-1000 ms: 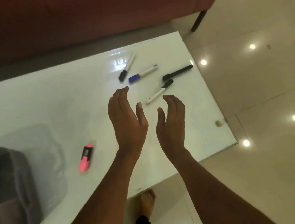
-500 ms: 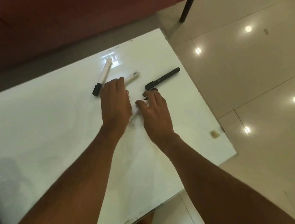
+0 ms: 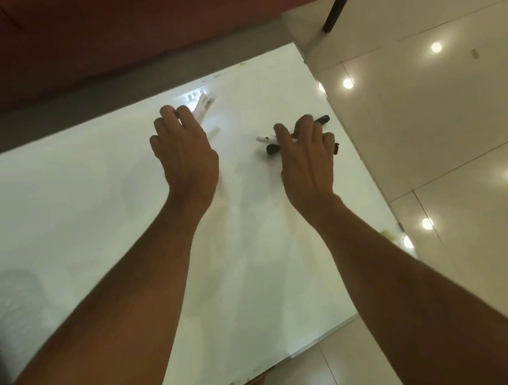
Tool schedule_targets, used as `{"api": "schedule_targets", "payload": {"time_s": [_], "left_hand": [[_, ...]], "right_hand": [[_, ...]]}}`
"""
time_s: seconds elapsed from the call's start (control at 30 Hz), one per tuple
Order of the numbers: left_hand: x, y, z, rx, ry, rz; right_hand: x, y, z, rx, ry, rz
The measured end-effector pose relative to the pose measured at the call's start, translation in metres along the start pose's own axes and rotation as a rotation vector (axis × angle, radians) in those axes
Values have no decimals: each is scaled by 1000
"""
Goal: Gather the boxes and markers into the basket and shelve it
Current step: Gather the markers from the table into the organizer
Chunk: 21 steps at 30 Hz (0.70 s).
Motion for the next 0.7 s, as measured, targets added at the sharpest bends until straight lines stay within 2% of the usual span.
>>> {"api": "schedule_targets", "payload": {"time_s": [0.1, 0.27, 0.33, 0.43, 0.5, 0.63, 0.7], "left_hand": [[-5, -9, -16, -34, -94, 1], [17, -6, -17, -30, -105, -10], [30, -12, -15, 107, -115, 41], [49, -30, 0, 394, -132, 193], [62, -46, 17, 526, -118, 295], [80, -88, 49, 681, -81, 398], [90, -113, 67, 752, -64, 416]], "right_hand": [[-5, 3, -10, 61, -94, -1], [8, -17, -7, 158, -80, 40], [16, -30, -5, 102, -59, 35], [28, -48, 7, -128, 31, -46], [35, -63, 18, -366, 45, -132], [51, -98, 33, -879, -82, -449], [62, -127, 44, -1078, -78, -513]]}}
Point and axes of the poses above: each hand's wrist, its own x-axis away from the middle knuckle, its own z-axis out of the back of the hand, y = z × x, the point moved 7 cm from there along -x, towards the middle knuckle
